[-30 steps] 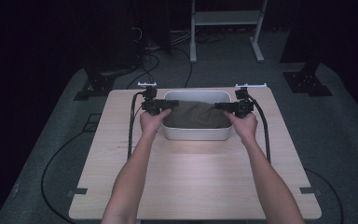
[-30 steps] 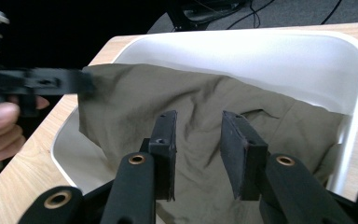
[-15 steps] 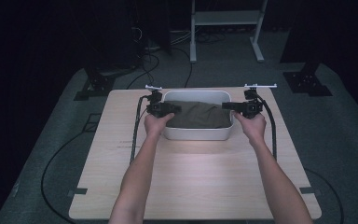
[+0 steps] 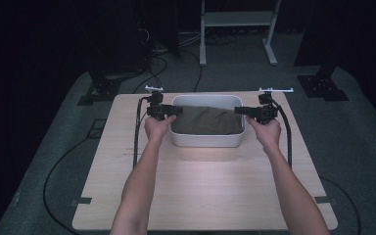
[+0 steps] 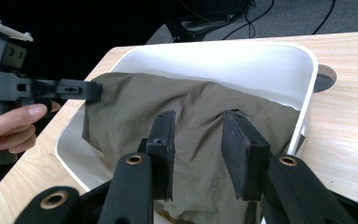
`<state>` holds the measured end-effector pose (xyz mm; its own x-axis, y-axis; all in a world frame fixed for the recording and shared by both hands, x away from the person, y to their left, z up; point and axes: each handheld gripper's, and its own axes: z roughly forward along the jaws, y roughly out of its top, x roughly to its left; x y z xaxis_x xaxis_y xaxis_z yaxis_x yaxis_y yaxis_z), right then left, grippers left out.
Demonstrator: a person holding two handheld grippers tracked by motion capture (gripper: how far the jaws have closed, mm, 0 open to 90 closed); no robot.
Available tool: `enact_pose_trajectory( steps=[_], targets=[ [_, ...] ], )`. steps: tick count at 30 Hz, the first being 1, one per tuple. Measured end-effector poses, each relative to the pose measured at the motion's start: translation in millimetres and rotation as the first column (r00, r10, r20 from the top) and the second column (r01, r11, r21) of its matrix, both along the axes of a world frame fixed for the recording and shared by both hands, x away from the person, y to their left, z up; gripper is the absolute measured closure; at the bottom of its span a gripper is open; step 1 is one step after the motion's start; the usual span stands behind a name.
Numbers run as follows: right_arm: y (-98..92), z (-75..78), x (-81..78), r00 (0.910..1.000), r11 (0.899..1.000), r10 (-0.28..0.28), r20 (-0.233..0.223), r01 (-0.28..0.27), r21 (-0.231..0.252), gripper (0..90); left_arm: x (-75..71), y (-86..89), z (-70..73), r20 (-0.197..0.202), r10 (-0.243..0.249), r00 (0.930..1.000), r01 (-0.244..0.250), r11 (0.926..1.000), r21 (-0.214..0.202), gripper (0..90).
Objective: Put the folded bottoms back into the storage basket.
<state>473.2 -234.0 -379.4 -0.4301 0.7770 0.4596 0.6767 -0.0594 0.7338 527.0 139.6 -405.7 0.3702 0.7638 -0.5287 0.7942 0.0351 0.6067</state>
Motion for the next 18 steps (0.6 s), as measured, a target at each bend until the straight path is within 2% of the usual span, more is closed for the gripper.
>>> enact_pose_trajectory(
  steps=[5,9,12,14,18],
  targets=[
    [-0.1,-0.1,-0.3,1.0000,1.000,0.006,0.002,-0.006,-0.001,64.1,2.6,-6.7,-6.9,-0.025,-0.010,0.9996,0.011,0.9997,0.021,65.7],
    [-3.7,1.2,-0.8,1.0000,1.000,0.001,0.006,-0.001,0.006,64.1,4.3,-9.1,-11.2,-0.044,-0.025,0.9987,0.027,0.9975,0.065,67.8],
    [-6.5,1.7,-1.8,1.0000,1.000,-0.001,0.009,0.001,0.011,63.7,4.6,-10.1,-10.9,-0.054,-0.028,0.9981,0.031,0.9978,0.058,67.7],
    [-7.9,1.4,-2.8,0.9999,1.000,0.001,0.010,-0.001,0.016,63.6,3.5,-9.6,-8.8,-0.047,-0.032,0.9984,0.033,0.9990,0.031,66.9],
    [-10.5,1.0,-4.7,0.9999,1.000,0.005,0.009,-0.006,0.020,62.8,0.2,-4.6,1.1,0.003,-0.013,0.9999,0.013,0.9997,-0.020,65.2]
  ],
)
